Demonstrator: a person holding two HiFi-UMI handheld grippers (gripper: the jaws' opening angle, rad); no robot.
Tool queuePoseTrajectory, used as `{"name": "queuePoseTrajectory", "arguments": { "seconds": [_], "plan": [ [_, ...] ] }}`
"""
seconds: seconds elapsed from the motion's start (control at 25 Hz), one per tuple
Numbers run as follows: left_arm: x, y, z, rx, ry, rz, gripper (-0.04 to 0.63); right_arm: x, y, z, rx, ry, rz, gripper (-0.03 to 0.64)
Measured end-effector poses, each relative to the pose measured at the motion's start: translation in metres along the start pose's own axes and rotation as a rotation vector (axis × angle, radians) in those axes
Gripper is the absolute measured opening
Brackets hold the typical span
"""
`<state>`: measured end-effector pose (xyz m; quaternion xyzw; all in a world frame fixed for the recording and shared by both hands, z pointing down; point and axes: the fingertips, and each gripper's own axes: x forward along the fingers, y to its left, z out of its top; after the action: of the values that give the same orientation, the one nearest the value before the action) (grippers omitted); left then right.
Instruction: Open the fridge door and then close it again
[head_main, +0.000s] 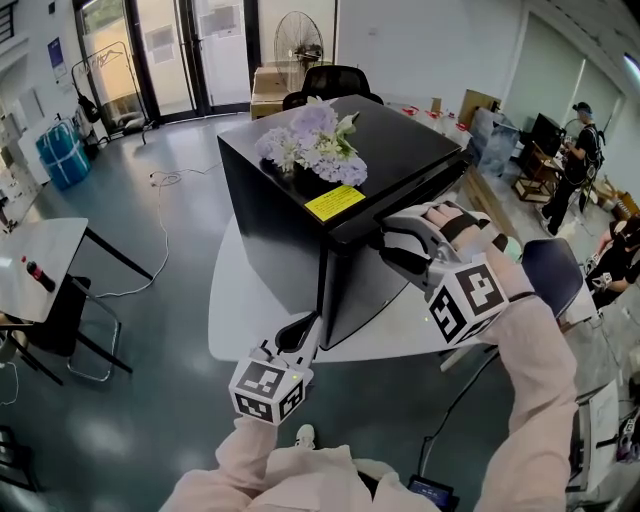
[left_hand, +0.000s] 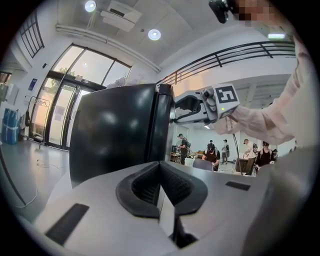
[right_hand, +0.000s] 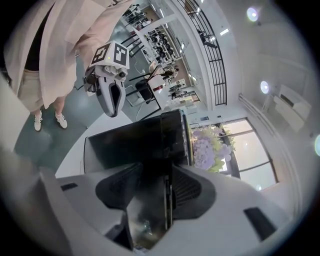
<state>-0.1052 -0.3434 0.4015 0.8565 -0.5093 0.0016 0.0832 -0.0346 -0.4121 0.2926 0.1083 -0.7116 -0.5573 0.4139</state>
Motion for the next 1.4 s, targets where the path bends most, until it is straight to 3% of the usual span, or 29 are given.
{"name": "queuePoseTrajectory", "arguments": {
  "seconds": [0.4, 0.72, 1.2, 1.4],
  "plan": [
    [0.003, -0.005, -0.004, -0.022, 0.008, -0.029, 0.011, -0.008, -0.002, -0.001, -0.038, 0.008, -0.062, 0.175],
    [0.011, -0.015, -0.007, -0.012, 0.020, -0.040, 0.011, -0.031, 0.005, -0.023, 0.115, 0.026, -0.152, 0.175],
    [0.016, -0.023, -0.004, 0.014, 0.013, -0.029, 0.011, -0.078, 0.037, -0.068, 0.797, -0.103, -0.343, 0.153],
    [0.016, -0.025, -0.004, 0.017, 0.006, -0.021, 0.011, -0.083, 0.061, -0.069, 0.962, -0.125, -0.373, 0.135]
  ]
}}
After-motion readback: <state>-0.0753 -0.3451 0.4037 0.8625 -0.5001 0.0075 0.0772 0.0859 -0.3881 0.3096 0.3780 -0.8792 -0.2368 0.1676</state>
